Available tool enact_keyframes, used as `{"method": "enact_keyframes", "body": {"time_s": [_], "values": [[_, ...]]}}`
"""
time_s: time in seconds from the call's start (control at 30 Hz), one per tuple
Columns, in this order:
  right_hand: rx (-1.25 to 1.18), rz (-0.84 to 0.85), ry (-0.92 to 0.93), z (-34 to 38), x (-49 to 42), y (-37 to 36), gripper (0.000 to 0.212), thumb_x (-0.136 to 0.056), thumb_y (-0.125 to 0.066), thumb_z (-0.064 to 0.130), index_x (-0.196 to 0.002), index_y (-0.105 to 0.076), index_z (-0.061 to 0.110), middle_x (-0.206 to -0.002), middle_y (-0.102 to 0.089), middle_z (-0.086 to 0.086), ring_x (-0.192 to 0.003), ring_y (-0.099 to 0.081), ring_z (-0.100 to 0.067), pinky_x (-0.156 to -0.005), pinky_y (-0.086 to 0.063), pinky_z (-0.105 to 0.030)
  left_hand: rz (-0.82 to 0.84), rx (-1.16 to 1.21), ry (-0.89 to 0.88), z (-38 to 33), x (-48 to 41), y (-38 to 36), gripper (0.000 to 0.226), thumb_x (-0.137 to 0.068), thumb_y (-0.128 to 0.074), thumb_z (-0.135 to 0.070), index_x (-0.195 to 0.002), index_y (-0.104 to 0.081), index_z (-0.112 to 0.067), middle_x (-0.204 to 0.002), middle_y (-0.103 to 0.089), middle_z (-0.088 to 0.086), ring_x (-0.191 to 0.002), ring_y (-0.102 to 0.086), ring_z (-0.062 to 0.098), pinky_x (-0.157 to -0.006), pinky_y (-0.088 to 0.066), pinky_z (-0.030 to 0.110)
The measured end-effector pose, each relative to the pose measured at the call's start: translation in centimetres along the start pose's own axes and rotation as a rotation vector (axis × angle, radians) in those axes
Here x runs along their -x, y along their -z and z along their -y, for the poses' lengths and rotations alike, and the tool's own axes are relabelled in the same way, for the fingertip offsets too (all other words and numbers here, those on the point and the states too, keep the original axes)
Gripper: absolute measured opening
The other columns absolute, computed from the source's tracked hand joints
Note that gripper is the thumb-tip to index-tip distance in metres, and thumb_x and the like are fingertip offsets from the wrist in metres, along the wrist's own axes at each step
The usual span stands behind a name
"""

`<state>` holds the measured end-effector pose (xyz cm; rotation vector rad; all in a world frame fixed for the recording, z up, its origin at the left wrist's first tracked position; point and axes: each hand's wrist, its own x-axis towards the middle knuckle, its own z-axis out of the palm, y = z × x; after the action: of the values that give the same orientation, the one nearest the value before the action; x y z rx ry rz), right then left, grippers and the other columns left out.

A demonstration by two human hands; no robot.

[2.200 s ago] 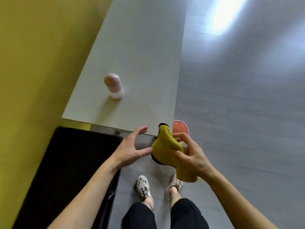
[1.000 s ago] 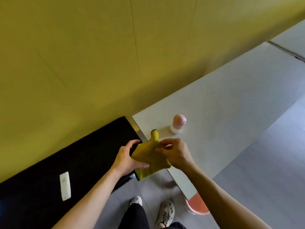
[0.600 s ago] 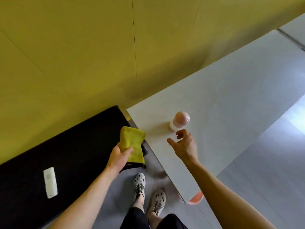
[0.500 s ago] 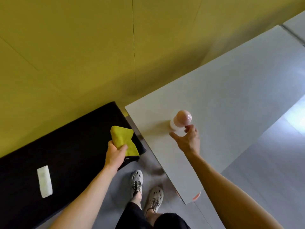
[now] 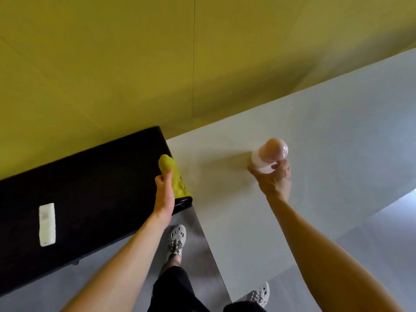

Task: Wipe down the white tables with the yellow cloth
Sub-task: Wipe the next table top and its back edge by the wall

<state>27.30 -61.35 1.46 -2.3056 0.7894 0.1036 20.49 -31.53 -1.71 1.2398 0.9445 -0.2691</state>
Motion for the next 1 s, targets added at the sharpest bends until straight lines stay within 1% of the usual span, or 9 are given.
{"method": "enact_keyframes", "body": {"time_s": [0.07, 0.17, 0.3, 0.43, 0.57, 0.73, 0.87, 0.93, 1.0], "values": [[0.061, 0.009, 0.137, -2.4, 3.1, 0.0, 0.051, -0.084, -0.084, 0.058, -0.109, -0.056, 0.024, -0.099, -0.060, 0.006, -0.092, -0.065, -0.023, -0.075, -0.052, -0.039, -0.024, 0.179, 0.070, 0.7, 0.0, -0.2, 0.064, -0.097, -0.053, -0.077, -0.136, -0.067, -0.029, -0.132, -0.074, 0.004, -0.120, -0.072, 0.022, -0.110, -0.054, 0.048], [0.119, 0.203, 0.746, -6.1, 5.6, -1.6, 0.024, -0.096, -0.079, 0.039, -0.097, -0.064, 0.020, -0.090, -0.062, 0.006, -0.083, -0.064, -0.019, -0.064, -0.058, -0.042, -0.133, 0.186, 0.046, 1.8, 1.0, -1.4, 0.039, -0.108, -0.050, -0.057, -0.122, -0.070, -0.027, -0.120, -0.076, 0.008, -0.114, -0.072, 0.029, -0.097, -0.056, 0.044], [0.165, 0.379, 1.300, -4.8, 2.1, -6.4, 0.038, -0.106, -0.070, 0.027, -0.137, -0.067, 0.004, -0.143, -0.065, -0.014, -0.145, -0.054, -0.035, -0.117, -0.049, -0.049, -0.278, -0.197, -0.165, 4.0, 2.6, -4.4, 0.039, -0.116, -0.045, -0.043, -0.144, -0.034, -0.020, -0.118, -0.059, -0.001, -0.114, -0.062, 0.026, -0.081, -0.047, 0.029], [0.199, 0.435, 1.406, -1.9, 0.0, -9.8, 0.052, -0.108, -0.059, 0.027, -0.156, -0.055, 0.007, -0.167, -0.046, -0.019, -0.161, -0.034, -0.038, -0.130, -0.027, -0.057, -0.396, -0.462, -0.306, 4.7, 1.3, -5.7, 0.067, -0.112, -0.038, -0.058, -0.171, -0.011, -0.040, -0.142, -0.056, 0.006, -0.115, -0.064, 0.032, -0.092, -0.048, 0.042], [0.190, 0.379, 1.422, -2.0, 0.3, -9.4, 0.051, -0.111, -0.054, 0.027, -0.158, -0.054, 0.009, -0.171, -0.041, -0.017, -0.164, -0.029, -0.035, -0.134, -0.023, -0.054, -0.546, -0.610, -0.383, 3.6, -1.0, -7.2, 0.070, -0.105, -0.051, -0.062, -0.161, -0.034, -0.025, -0.172, -0.022, 0.015, -0.149, -0.042, 0.042, -0.115, -0.046, 0.054], [0.204, 0.363, 1.390, -1.7, 0.7, -9.3, 0.051, -0.110, -0.056, 0.025, -0.159, -0.054, 0.010, -0.171, -0.041, -0.016, -0.164, -0.030, -0.033, -0.132, -0.027, -0.056, -0.524, -0.612, -0.467, 1.1, -4.9, -6.5, 0.064, -0.111, -0.052, -0.039, -0.165, -0.029, -0.012, -0.164, -0.044, 0.016, -0.130, -0.062, 0.044, -0.097, -0.055, 0.048], [0.233, 0.355, 1.392, -1.6, 0.9, -8.9, 0.051, -0.111, -0.056, 0.026, -0.160, -0.053, 0.011, -0.172, -0.039, -0.015, -0.164, -0.028, -0.032, -0.131, -0.027, -0.057, -0.457, -0.386, -0.432, -2.9, -6.9, -5.2, 0.050, -0.113, -0.048, -0.045, -0.145, -0.032, -0.010, -0.111, -0.067, 0.016, -0.088, -0.068, 0.040, -0.052, -0.041, 0.017], [0.239, 0.350, 1.388, -1.3, 0.9, -8.7, 0.051, -0.110, -0.057, 0.026, -0.159, -0.054, 0.010, -0.171, -0.040, -0.016, -0.164, -0.029, -0.033, -0.130, -0.029, -0.058, -0.462, -0.370, -0.438, -3.0, -6.3, -5.2, 0.047, -0.113, -0.045, -0.052, -0.140, -0.037, -0.014, -0.103, -0.066, 0.009, -0.087, -0.069, 0.039, -0.052, -0.041, 0.023], [0.232, 0.353, 1.382, -1.2, 1.0, -8.6, 0.051, -0.109, -0.059, 0.025, -0.158, -0.055, 0.010, -0.171, -0.041, -0.016, -0.163, -0.031, -0.033, -0.129, -0.030, -0.059, -0.471, -0.400, -0.463, -1.2, -4.7, -5.4, 0.051, -0.112, -0.039, -0.060, -0.151, -0.039, -0.027, -0.123, -0.070, 0.006, -0.100, -0.071, 0.036, -0.066, -0.050, 0.034]]}}
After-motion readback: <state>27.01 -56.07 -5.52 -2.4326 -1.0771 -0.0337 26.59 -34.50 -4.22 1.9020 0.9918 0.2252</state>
